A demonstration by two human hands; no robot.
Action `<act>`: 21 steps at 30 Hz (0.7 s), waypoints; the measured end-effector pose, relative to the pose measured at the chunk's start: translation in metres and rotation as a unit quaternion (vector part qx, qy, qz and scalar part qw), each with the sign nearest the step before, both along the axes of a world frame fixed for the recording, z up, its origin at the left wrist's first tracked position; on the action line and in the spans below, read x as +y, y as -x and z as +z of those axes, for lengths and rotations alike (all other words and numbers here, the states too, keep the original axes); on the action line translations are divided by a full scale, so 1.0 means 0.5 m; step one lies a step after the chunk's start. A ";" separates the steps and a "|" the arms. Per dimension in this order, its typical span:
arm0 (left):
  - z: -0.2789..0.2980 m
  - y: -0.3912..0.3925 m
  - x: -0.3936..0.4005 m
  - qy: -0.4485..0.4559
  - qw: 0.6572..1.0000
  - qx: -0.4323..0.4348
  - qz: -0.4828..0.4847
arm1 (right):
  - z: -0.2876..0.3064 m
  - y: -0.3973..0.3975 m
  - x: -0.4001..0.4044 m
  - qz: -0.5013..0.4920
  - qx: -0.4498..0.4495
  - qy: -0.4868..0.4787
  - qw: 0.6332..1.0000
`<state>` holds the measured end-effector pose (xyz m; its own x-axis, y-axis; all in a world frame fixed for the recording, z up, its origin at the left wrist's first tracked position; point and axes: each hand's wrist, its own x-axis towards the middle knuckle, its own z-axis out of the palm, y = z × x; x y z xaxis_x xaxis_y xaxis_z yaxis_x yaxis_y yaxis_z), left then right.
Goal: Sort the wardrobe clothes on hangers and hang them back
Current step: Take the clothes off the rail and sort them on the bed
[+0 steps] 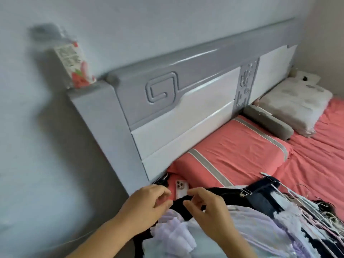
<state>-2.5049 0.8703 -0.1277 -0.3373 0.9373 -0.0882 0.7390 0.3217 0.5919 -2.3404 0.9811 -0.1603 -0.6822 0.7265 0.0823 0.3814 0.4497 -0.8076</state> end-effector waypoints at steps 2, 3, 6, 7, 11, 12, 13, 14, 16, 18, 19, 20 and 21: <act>0.020 0.051 -0.106 -0.013 0.998 -0.016 0.057 | 0.015 0.069 -0.068 0.051 0.000 -0.001 0.999; 0.033 0.074 -0.161 -0.023 0.996 -0.023 0.087 | 0.025 0.102 -0.106 0.077 0.003 0.001 0.997; 0.067 0.125 -0.327 -0.048 0.984 -0.023 0.172 | 0.058 0.191 -0.227 0.158 0.014 0.003 0.987; 0.075 0.139 -0.391 -0.055 0.977 -0.019 0.205 | 0.072 0.222 -0.275 0.188 0.013 -0.002 0.982; 0.092 0.176 -0.608 -0.083 0.944 -0.013 0.318 | 0.106 0.309 -0.444 0.271 0.019 -0.003 0.962; 0.097 0.181 -0.666 -0.087 0.935 -0.004 0.343 | 0.113 0.330 -0.492 0.295 0.023 -0.004 0.955; 0.101 0.184 -0.716 -0.090 0.928 0.006 0.362 | 0.121 0.347 -0.533 0.316 0.023 -0.007 0.948; 0.105 0.187 -0.767 -0.093 0.920 0.017 0.381 | 0.126 0.365 -0.574 0.338 0.030 -0.015 0.941; 0.116 0.192 -0.850 -0.093 0.907 0.033 0.410 | 0.141 0.395 -0.643 0.378 0.037 -0.029 0.925; 0.131 0.191 -0.933 -0.103 0.884 0.043 0.454 | 0.161 0.430 -0.717 0.423 0.045 -0.029 0.905; 0.140 0.189 -0.971 -0.111 0.871 0.045 0.477 | 0.172 0.447 -0.754 0.444 0.049 -0.032 0.894; 0.151 0.187 -1.002 -0.122 0.860 0.052 0.493 | 0.184 0.463 -0.787 0.463 0.058 -0.029 0.884; 0.160 0.187 -1.026 -0.131 0.851 0.060 0.505 | 0.196 0.476 -0.814 0.477 0.068 -0.027 0.876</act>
<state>-2.5983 0.3573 -0.0476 -0.9743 0.1461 0.1715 0.2244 0.6975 0.6806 -2.5782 0.5738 -0.0621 -0.9579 -0.1772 0.2258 -0.2866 0.5497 -0.7847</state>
